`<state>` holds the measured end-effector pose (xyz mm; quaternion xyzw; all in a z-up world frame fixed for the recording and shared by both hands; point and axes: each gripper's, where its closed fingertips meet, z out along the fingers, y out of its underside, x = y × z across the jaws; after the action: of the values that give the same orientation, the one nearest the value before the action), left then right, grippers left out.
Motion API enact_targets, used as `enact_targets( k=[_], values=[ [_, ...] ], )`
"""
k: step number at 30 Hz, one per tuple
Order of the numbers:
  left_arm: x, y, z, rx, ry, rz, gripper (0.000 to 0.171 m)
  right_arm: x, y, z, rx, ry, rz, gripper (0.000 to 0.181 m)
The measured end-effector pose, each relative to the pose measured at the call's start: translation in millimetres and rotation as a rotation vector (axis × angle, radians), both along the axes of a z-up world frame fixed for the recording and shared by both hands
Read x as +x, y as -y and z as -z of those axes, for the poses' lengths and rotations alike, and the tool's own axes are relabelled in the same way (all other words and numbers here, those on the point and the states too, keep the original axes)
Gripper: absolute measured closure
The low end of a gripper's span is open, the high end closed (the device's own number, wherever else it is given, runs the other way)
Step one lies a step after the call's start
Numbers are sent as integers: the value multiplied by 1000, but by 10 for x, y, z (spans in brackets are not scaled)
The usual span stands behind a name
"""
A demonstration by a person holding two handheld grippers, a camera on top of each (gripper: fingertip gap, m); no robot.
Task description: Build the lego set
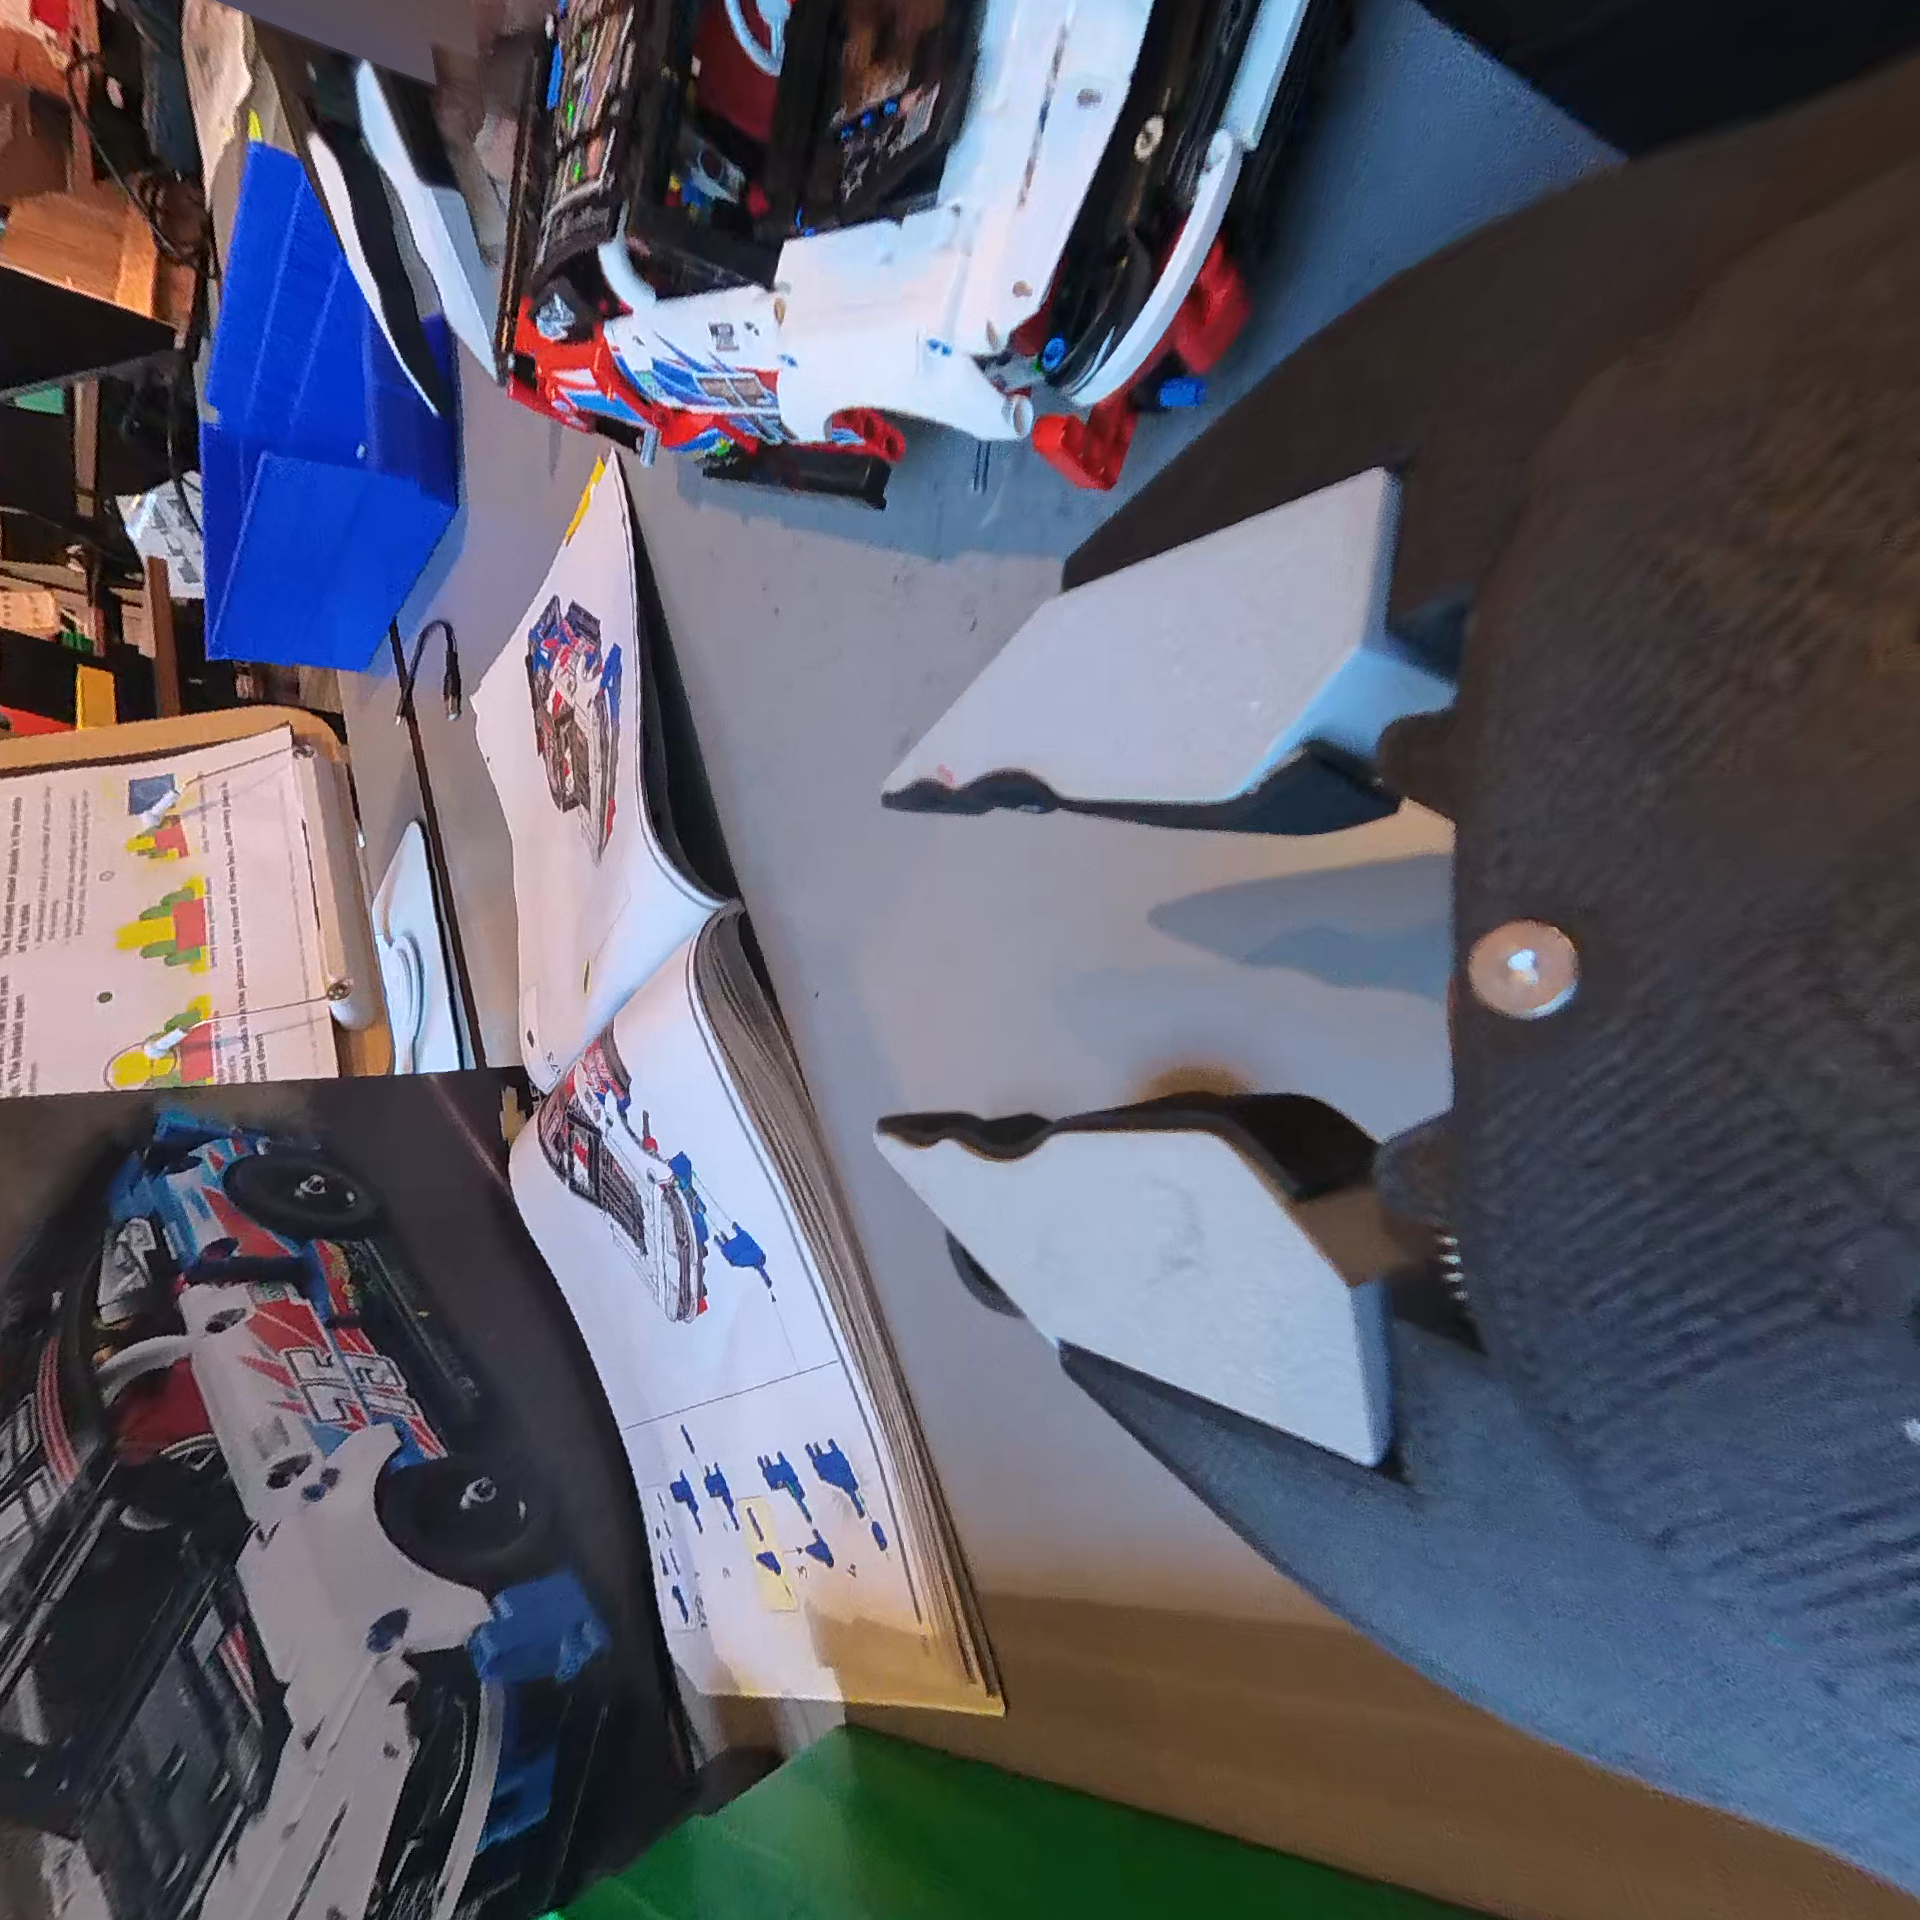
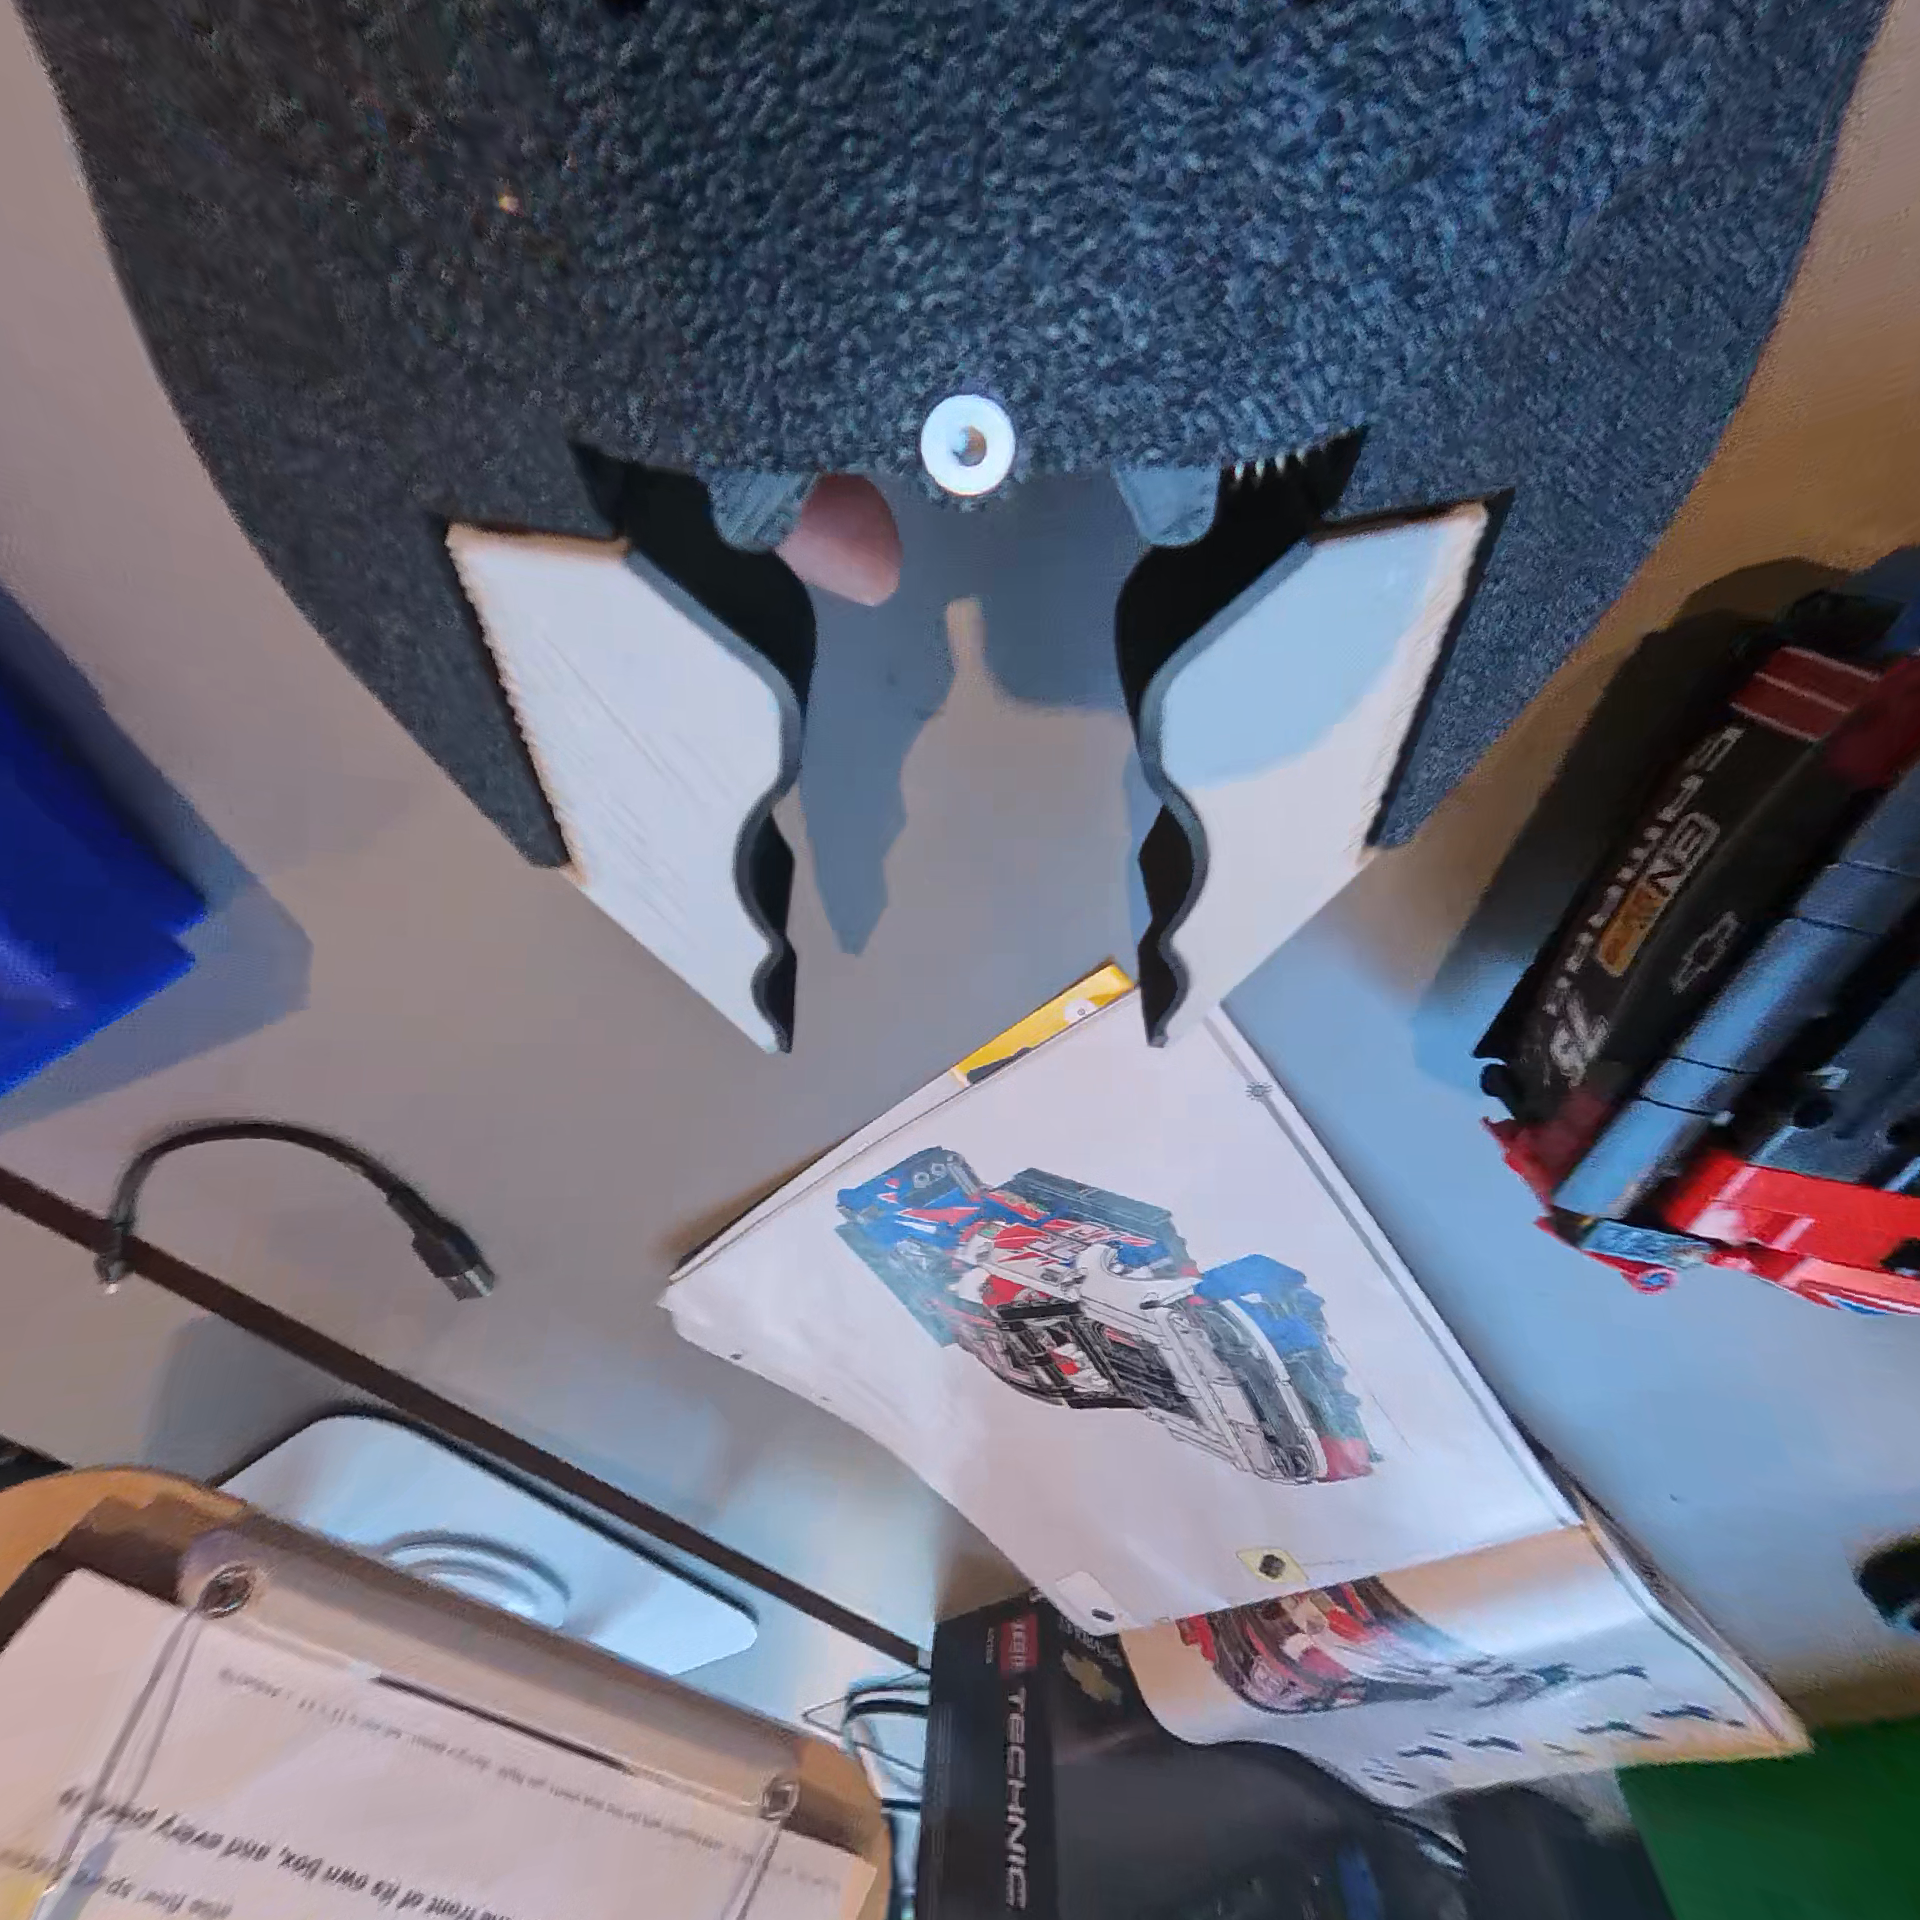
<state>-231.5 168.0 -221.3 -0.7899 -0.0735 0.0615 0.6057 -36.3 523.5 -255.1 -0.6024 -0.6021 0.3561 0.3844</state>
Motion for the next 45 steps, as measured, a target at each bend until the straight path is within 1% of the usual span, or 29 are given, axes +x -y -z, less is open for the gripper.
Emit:
enact_targets(
  k=[2,5,10,17,26,32,35,36,37,38,40,41,42,43,44,45],
  values=[
    [-10,0,-20,6,-38,-19,114,-5,-15,23,39,14,18,114],
    [-38,26,-69,31,-84,-60,110,-25,-15,113,37,66,12,111],
    [-92,51,-94,55,-43,-78,109,-33,-23,143,-11,82,3,111],
    [-94,39,-75,38,-56,-84,109,-31,-11,141,-31,79,-9,112],
    [-136,87,-146,92,-39,-108,109,-37,-6,174,-65,99,-21,113],
    [-115,59,-115,70,-32,-88,108,-38,-4,185,-75,105,-25,113],
    [-97,-16,-96,53,-38,-71,106,-37,2,178,-81,101,-30,113],
    [-79,-109,-165,78,-56,-55,104,-37,3,178,-83,101,-31,113],
    [-10,-254,-272,82,-70,-3,104,-37,3,179,-84,101,-32,113],
    [104,-451,-405,65,-83,84,106,-37,3,179,-83,101,-32,113],
    [319,-920,-615,-45,-74,261,107,-36,5,174,-77,98,-32,114],
    [411,-1170,-679,-123,-58,336,95,-36,9,172,-74,97,-33,114],
    [564,-1410,-730,-189,-47,448,88,-35,12,172,-71,97,-35,114],
    [709,-1641,-756,-239,-46,553,92,-35,15,172,-69,97,-36,114],
    [819,-1865,-730,-290,-57,638,96,-35,18,171,-68,96,-38,114],
    [878,-2077,-631,-362,-83,696,96,-34,19,168,-67,95,-38,114]
  ],
)
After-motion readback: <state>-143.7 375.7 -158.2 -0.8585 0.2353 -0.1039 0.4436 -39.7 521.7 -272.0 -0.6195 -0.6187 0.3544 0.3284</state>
